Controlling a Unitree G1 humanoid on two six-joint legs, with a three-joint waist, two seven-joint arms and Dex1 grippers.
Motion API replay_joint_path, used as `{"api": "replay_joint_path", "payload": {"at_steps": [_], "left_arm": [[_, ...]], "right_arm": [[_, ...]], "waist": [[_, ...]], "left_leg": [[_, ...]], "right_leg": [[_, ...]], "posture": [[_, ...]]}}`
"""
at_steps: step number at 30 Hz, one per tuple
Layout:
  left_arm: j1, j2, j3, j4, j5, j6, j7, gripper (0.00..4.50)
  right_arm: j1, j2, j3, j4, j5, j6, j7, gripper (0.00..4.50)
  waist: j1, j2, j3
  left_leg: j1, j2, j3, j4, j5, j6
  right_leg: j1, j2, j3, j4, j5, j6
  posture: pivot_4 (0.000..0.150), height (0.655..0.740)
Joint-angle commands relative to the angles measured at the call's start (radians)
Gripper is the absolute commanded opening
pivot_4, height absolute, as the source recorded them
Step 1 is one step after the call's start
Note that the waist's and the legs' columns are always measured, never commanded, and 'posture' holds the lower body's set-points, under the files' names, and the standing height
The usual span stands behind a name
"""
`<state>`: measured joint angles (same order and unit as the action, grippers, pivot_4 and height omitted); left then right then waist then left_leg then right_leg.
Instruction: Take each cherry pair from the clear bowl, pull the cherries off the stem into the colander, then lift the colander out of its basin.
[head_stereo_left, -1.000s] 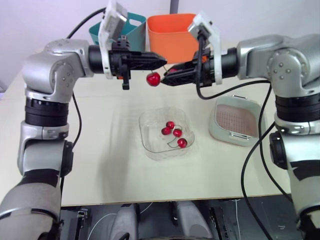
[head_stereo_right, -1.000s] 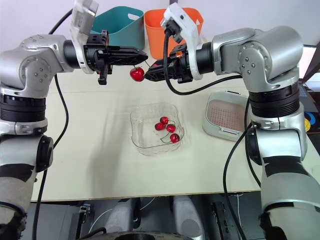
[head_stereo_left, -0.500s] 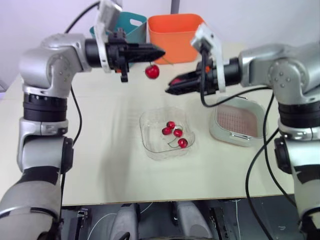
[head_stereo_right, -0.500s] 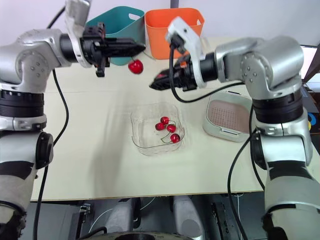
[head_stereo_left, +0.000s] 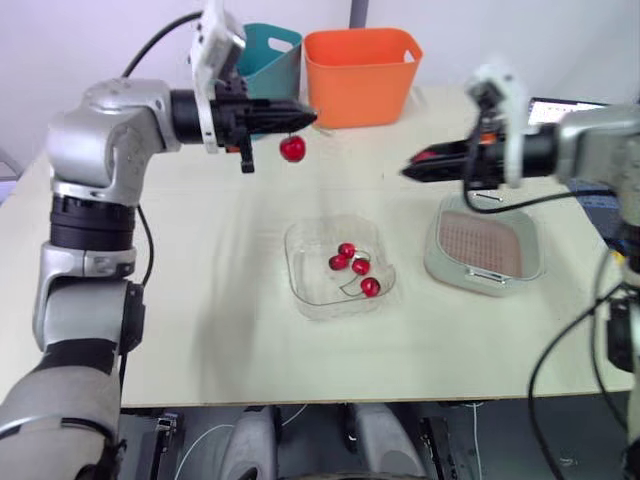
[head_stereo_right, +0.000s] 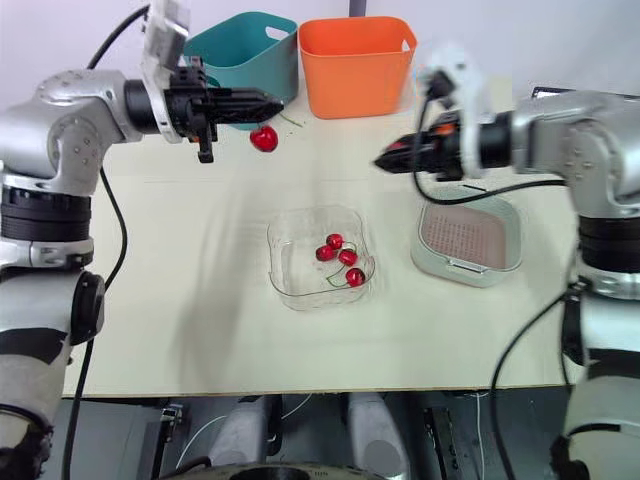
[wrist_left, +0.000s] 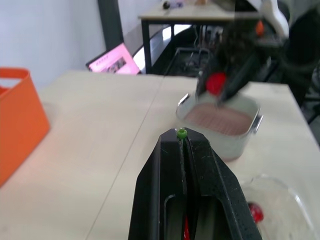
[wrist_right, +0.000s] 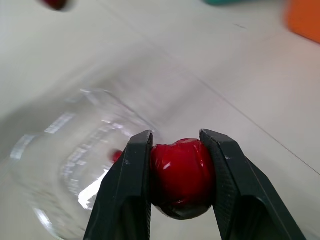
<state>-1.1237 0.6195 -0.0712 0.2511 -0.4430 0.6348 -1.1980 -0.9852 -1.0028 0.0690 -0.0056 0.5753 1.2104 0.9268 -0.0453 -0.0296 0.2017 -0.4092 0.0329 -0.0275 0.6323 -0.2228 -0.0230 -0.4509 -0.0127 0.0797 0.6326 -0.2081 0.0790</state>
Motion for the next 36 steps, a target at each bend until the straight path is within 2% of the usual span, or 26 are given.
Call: {"api": "replay_joint_path", "payload": {"at_steps": [1,6,13,19,26,30,33,35,36], "left_arm": [[-0.007,-0.001,-0.002,-0.039,0.010,-0.030,-0.011,0.00],[-0.014,-0.017,0.001,-0.005,0.015,-0.043,-0.016,0.00],[-0.017,-0.023,-0.001,0.009,0.025,-0.053,-0.027,0.00],[-0.019,-0.024,0.001,0.023,0.027,-0.057,-0.028,0.00],[-0.024,-0.024,0.008,0.036,0.029,-0.062,-0.021,0.00],[-0.035,-0.032,0.029,0.044,0.010,-0.048,-0.013,0.00],[-0.068,-0.049,0.072,0.056,-0.036,-0.002,0.005,0.00],[-0.088,-0.055,0.097,0.058,-0.070,0.040,0.008,0.00],[-0.097,-0.058,0.107,0.058,-0.087,0.062,0.008,0.00]], "right_arm": [[0.101,-0.095,0.007,0.014,-0.091,-0.120,0.030,1.21],[0.209,-0.125,0.031,0.037,-0.161,-0.197,0.040,1.21],[0.254,-0.113,0.028,0.069,-0.219,-0.223,0.030,1.21],[0.230,-0.108,0.007,0.069,-0.211,-0.191,0.047,3.18],[0.162,-0.101,-0.014,0.079,-0.200,-0.166,0.051,3.18],[0.101,-0.044,-0.055,0.051,-0.138,-0.112,0.052,3.18],[0.012,0.077,-0.112,-0.028,0.010,0.024,0.059,3.67],[-0.035,0.153,-0.134,-0.040,0.061,0.079,0.036,4.34],[-0.054,0.185,-0.140,-0.041,0.079,0.098,0.023,4.47]], "waist": [[0.001,0.000,0.000],[-0.010,0.000,0.000],[-0.018,0.000,0.000],[-0.020,0.000,0.000],[-0.022,0.000,0.000],[-0.024,0.000,0.000],[-0.028,0.000,0.000],[-0.024,0.000,0.000],[-0.024,0.000,0.000]], "left_leg": [[0.000,0.000,0.000,0.000,0.000,0.000],[0.001,0.000,0.001,0.000,0.000,0.000],[0.001,0.000,0.001,0.000,0.000,0.000],[0.001,0.000,0.001,0.000,0.000,0.000],[0.001,0.000,0.001,0.000,0.000,0.000],[0.001,0.000,0.001,0.000,0.000,0.000],[0.001,0.000,0.001,0.000,0.000,0.000],[0.001,0.000,-0.001,0.000,0.000,0.000],[0.001,0.000,-0.001,0.000,0.000,0.000]], "right_leg": [[0.000,0.000,0.000,0.000,0.000,0.000],[0.000,0.000,0.002,0.001,-0.002,0.003],[0.000,0.001,0.002,0.002,0.000,0.007],[0.000,0.001,0.002,0.002,0.000,0.007],[0.000,0.001,0.002,0.002,0.000,0.007],[0.000,0.001,0.002,0.002,0.000,0.006],[-0.001,0.001,0.002,0.002,0.001,0.005],[-0.001,0.001,0.001,0.004,0.002,0.004],[-0.001,0.001,0.000,0.004,0.002,0.004]], "posture": [[0.150,0.7400],[0.150,0.7400],[0.150,0.7400],[0.150,0.7400],[0.150,0.7400],[0.150,0.7400],[0.150,0.7400],[0.150,0.7400],[0.150,0.7400]]}}
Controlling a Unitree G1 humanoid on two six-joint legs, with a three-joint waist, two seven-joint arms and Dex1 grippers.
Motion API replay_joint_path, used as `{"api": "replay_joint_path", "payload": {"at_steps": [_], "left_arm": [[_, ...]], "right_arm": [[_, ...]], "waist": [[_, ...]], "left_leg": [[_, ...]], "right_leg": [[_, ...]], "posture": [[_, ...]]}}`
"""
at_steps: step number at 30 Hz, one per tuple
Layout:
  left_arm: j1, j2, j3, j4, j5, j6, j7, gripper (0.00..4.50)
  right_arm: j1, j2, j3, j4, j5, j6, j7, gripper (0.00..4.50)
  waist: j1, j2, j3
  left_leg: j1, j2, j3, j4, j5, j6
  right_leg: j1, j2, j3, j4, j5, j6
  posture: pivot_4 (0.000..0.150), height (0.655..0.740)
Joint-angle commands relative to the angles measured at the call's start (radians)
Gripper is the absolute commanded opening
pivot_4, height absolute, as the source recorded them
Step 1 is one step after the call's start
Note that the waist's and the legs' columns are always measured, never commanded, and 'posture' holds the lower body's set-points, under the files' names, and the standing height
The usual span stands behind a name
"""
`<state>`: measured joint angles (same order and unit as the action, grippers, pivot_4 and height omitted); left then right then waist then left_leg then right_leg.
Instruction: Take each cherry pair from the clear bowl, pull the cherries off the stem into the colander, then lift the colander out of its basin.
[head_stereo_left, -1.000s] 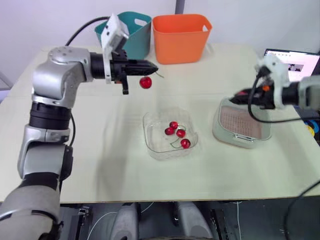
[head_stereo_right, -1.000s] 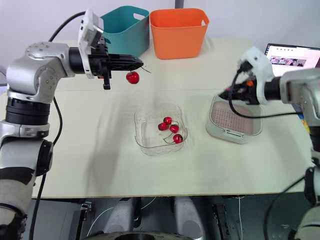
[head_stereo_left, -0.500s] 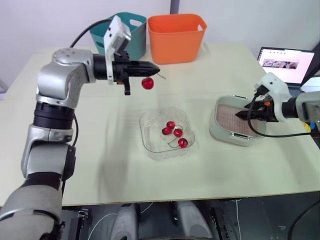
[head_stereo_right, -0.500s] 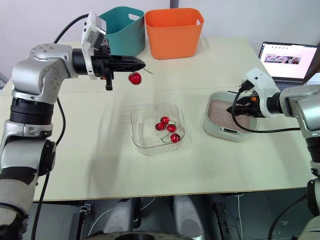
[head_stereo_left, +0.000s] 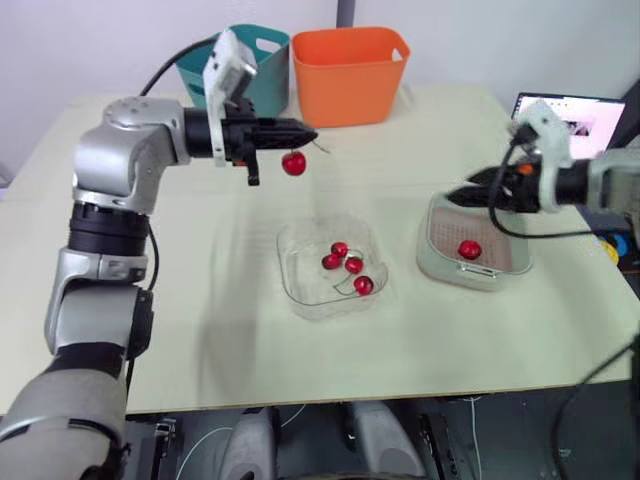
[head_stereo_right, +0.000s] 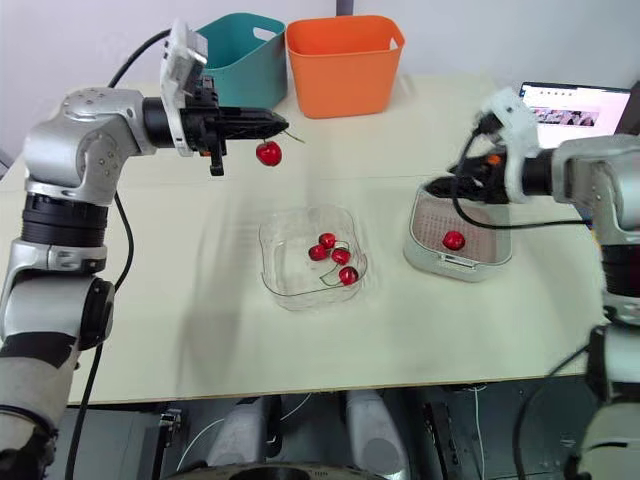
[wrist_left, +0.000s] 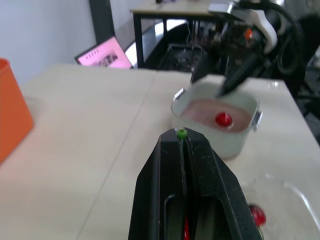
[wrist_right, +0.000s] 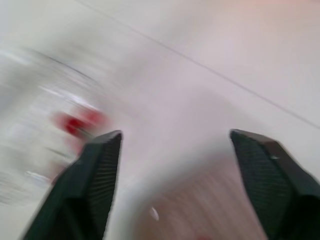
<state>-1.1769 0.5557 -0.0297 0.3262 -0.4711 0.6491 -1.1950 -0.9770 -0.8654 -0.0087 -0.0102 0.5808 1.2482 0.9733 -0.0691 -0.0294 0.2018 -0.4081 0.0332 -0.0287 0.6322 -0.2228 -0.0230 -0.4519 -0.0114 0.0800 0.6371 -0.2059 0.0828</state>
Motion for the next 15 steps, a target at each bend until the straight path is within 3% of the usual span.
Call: {"api": "replay_joint_path", "payload": {"at_steps": [1,4,15], "left_arm": [[-0.053,0.009,0.073,-0.023,-0.080,0.075,-0.006,0.00],[-0.059,0.014,0.073,-0.044,-0.096,0.105,-0.013,0.00],[-0.034,0.017,0.067,-0.111,-0.118,0.147,0.000,0.00]], "right_arm": [[-0.098,0.118,-0.074,-0.015,0.099,0.077,-0.046,4.47],[-0.151,0.242,-0.084,0.030,0.129,0.086,-0.085,4.47],[-0.217,0.413,-0.084,0.114,0.166,0.049,-0.138,4.47]], "waist": [[-0.001,0.000,0.000],[0.000,0.000,0.000],[-0.001,0.000,0.000]], "left_leg": [[0.000,0.000,0.000,0.000,0.000,0.000],[0.000,0.000,0.000,0.001,0.000,0.000],[0.000,0.000,-0.001,0.001,0.000,0.000]], "right_leg": [[0.000,0.000,0.000,0.000,0.000,0.000],[0.000,0.000,0.000,0.000,0.000,0.000],[0.000,-0.001,-0.001,0.001,0.000,0.000]], "posture": [[0.150,0.7400],[0.150,0.7400],[0.150,0.7400]]}}
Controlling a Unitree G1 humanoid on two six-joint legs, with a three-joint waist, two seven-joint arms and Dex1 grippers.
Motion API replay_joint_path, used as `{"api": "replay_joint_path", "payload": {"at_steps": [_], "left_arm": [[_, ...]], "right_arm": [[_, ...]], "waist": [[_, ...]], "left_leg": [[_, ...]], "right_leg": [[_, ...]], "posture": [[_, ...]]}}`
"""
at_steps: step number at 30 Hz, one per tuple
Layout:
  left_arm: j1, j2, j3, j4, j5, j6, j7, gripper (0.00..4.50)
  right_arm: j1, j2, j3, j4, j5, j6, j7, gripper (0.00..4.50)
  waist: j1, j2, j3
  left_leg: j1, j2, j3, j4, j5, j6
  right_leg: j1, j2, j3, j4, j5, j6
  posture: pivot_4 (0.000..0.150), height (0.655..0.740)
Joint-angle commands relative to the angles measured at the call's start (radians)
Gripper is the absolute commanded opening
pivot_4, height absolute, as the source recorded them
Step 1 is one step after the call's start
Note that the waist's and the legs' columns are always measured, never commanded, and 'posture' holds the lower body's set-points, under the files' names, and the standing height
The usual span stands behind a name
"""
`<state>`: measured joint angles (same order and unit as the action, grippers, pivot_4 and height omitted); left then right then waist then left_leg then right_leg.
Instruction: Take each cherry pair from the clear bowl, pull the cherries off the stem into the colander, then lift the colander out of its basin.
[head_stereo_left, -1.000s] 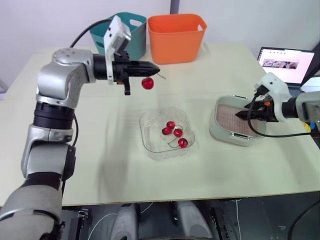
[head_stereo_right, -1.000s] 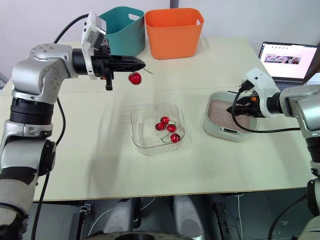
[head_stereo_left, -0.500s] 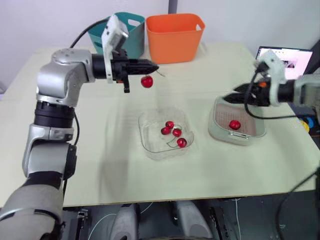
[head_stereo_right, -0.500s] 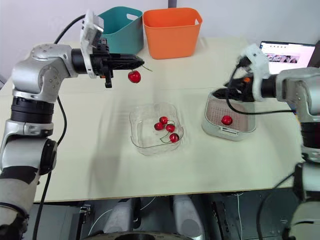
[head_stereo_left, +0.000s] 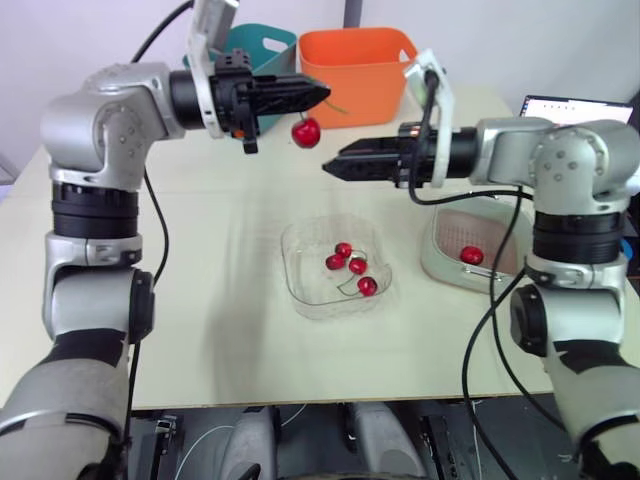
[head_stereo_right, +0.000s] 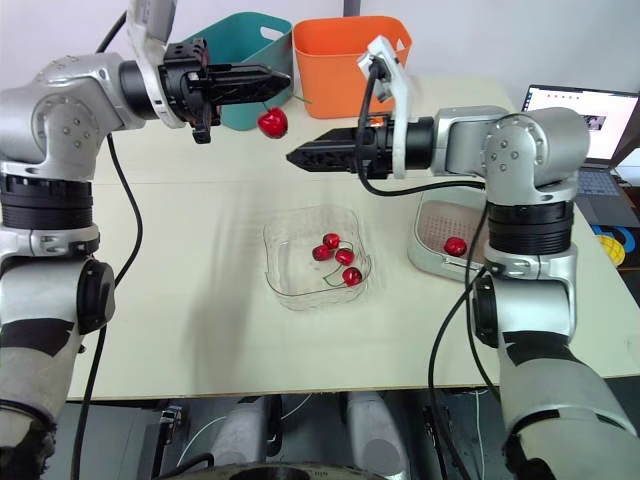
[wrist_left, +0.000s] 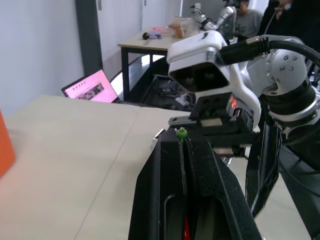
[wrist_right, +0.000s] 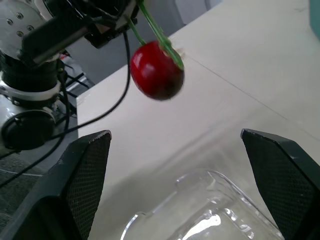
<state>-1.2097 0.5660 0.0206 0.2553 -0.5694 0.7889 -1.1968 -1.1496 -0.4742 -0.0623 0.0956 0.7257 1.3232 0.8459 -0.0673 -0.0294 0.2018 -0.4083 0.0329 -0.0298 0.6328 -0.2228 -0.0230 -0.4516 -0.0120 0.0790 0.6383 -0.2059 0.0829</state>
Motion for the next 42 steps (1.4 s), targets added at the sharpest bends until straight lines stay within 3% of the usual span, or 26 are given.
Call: {"api": "replay_joint_path", "payload": {"at_steps": [1,14,24,42], "left_arm": [[0.002,0.006,0.016,-0.045,-0.021,0.009,0.004,0.00],[0.008,-0.018,0.018,-0.058,-0.032,0.011,0.027,0.00],[-0.004,-0.013,0.019,-0.038,-0.036,0.002,0.025,0.00],[-0.018,-0.003,0.018,-0.008,-0.029,-0.022,0.015,0.00]], "right_arm": [[-0.053,0.035,-0.032,0.020,0.023,-0.029,-0.016,4.47],[-0.088,0.123,-0.041,0.075,0.039,-0.042,-0.069,4.47],[-0.071,0.121,-0.034,0.053,0.046,-0.036,-0.079,1.22],[0.076,0.043,0.018,-0.113,0.074,0.036,-0.075,1.22]], "waist": [[-0.004,0.000,0.000],[-0.002,0.000,0.000],[-0.002,0.000,0.000],[-0.003,0.000,0.000]], "left_leg": [[0.000,0.000,0.000,0.000,0.000,0.000],[0.000,0.000,0.000,0.000,0.000,0.000],[0.000,0.000,0.000,0.000,0.000,0.000],[0.000,0.000,0.000,0.000,0.000,0.000]], "right_leg": [[0.000,0.000,0.000,0.000,0.000,0.000],[0.000,0.000,0.000,0.001,0.000,0.000],[0.000,0.000,0.000,0.001,0.000,0.000],[0.000,0.000,0.000,0.001,0.000,0.000]], "posture": [[0.150,0.7400],[0.150,0.7400],[0.150,0.7400],[0.150,0.7400]]}}
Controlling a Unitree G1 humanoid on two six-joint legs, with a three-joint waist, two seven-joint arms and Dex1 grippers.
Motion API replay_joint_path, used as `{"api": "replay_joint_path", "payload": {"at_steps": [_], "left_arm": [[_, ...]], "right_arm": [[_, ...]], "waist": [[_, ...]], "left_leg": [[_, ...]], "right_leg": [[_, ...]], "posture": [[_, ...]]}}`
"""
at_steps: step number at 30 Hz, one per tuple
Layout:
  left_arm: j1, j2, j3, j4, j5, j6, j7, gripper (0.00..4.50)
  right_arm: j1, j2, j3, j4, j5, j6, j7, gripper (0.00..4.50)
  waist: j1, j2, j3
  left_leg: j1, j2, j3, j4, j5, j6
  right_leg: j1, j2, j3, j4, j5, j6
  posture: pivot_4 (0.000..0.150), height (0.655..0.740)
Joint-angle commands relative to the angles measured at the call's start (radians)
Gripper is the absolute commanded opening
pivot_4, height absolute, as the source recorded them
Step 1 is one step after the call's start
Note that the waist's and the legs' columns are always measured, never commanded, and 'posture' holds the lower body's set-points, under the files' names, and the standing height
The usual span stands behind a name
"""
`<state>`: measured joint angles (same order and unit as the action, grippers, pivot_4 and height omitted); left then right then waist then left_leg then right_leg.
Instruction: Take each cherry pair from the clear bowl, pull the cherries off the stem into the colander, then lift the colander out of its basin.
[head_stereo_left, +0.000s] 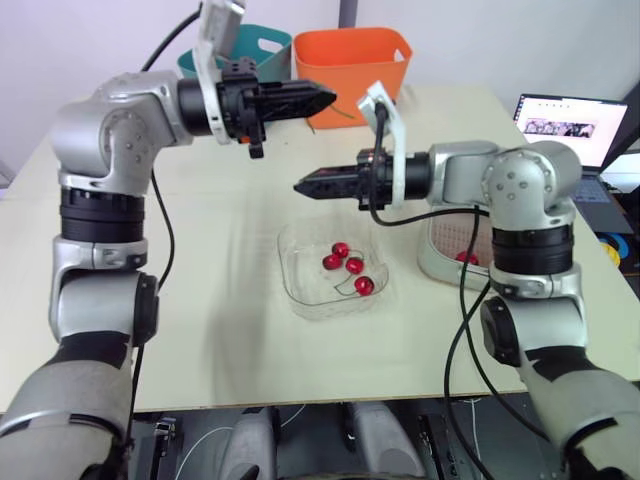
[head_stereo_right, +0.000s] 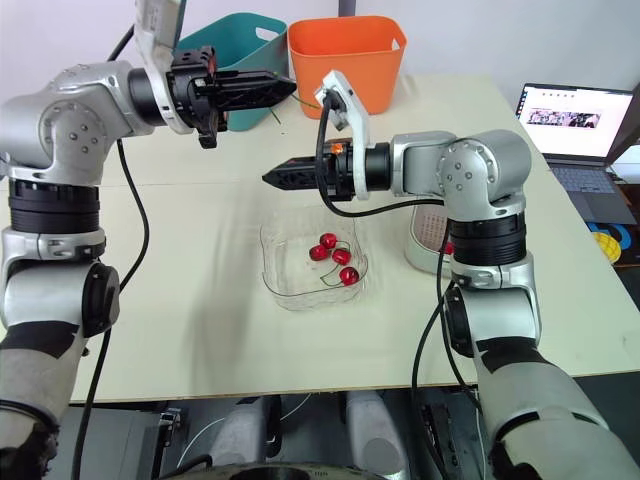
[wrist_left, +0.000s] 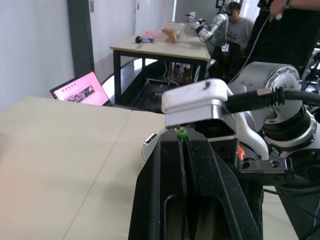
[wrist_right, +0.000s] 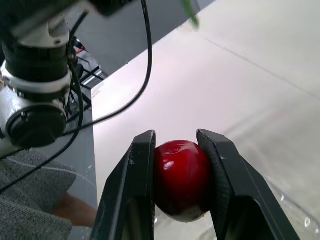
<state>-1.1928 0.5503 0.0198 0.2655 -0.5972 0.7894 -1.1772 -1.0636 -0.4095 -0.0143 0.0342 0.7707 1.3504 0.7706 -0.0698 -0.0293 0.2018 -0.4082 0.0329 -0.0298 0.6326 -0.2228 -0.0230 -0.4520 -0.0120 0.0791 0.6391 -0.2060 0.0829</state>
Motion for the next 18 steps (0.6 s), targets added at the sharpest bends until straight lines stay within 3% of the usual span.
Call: {"api": "replay_joint_path", "payload": {"at_steps": [1,7,13,18], "left_arm": [[-0.033,0.011,0.018,-0.019,-0.001,-0.022,-0.004,0.00],[-0.005,0.017,0.014,-0.043,-0.003,-0.028,-0.004,0.00],[0.049,0.048,-0.037,-0.057,0.048,-0.075,-0.039,0.00],[0.089,0.072,-0.077,-0.032,0.104,-0.133,-0.075,0.00]], "right_arm": [[-0.008,-0.043,-0.043,-0.059,0.031,0.014,0.002,1.22],[0.067,-0.287,-0.096,-0.114,-0.014,-0.009,0.014,1.22],[0.289,-0.581,-0.093,-0.102,-0.139,-0.149,0.059,1.22],[0.379,-0.652,-0.044,-0.068,-0.231,-0.247,0.069,1.22]], "waist": [[0.000,0.000,0.000],[0.010,0.000,0.000],[0.012,0.000,0.000],[-0.003,0.000,0.000]], "left_leg": [[0.000,0.000,0.000,0.000,0.000,0.000],[-0.001,0.000,0.000,0.000,0.000,0.000],[-0.001,0.000,0.001,-0.001,0.000,0.000],[0.001,0.000,0.002,-0.001,0.000,0.000]], "right_leg": [[0.000,0.000,0.000,0.000,0.000,0.000],[0.001,-0.001,0.000,-0.002,0.000,0.000],[0.001,-0.001,0.000,-0.004,0.000,0.000],[0.001,0.000,0.002,-0.004,-0.002,0.003]], "posture": [[0.150,0.7400],[0.150,0.7400],[0.150,0.7400],[0.150,0.7400]]}}
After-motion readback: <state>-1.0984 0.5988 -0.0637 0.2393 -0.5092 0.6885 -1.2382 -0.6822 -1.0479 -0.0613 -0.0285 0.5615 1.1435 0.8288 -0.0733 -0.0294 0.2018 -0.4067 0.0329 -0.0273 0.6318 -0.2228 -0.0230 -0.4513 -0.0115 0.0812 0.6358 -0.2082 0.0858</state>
